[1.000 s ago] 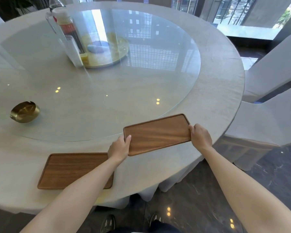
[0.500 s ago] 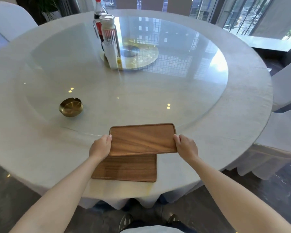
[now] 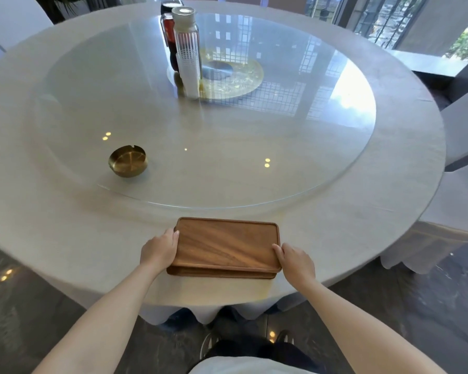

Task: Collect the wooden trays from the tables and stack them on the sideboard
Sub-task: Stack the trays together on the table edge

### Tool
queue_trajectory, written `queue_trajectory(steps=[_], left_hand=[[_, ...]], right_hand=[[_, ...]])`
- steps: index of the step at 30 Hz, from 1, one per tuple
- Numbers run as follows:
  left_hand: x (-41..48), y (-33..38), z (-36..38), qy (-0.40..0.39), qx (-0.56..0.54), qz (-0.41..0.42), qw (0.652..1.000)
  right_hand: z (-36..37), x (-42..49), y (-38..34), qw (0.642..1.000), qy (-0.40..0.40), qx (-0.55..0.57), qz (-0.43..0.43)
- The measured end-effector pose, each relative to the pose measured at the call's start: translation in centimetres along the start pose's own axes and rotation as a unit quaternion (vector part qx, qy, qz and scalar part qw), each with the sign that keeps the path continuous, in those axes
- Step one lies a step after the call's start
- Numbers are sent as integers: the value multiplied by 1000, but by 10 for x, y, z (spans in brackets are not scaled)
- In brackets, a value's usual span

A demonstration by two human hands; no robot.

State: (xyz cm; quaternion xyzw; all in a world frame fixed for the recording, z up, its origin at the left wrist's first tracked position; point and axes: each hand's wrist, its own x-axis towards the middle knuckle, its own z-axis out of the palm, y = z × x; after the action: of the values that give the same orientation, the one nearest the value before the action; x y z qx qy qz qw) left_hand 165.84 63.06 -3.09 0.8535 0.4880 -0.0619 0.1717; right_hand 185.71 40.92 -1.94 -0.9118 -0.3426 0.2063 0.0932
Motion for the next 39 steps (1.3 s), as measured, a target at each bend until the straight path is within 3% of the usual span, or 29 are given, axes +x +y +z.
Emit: queue_trajectory(steps=[18, 24, 29, 39], left_hand=[[-2, -20, 13, -11, 1, 29, 1000], [-4, -20, 14, -17, -43, -7, 999], [1, -11, 13, -63, -100, -88, 989], [11, -5, 11, -140, -196, -145, 960]], right_hand=[[11, -2, -6, 997, -22, -70, -13], [12, -1, -7, 996, -53, 43, 51], [9, 1, -15, 971, -31, 200, 129], [14, 10, -17, 947, -51, 265, 174]])
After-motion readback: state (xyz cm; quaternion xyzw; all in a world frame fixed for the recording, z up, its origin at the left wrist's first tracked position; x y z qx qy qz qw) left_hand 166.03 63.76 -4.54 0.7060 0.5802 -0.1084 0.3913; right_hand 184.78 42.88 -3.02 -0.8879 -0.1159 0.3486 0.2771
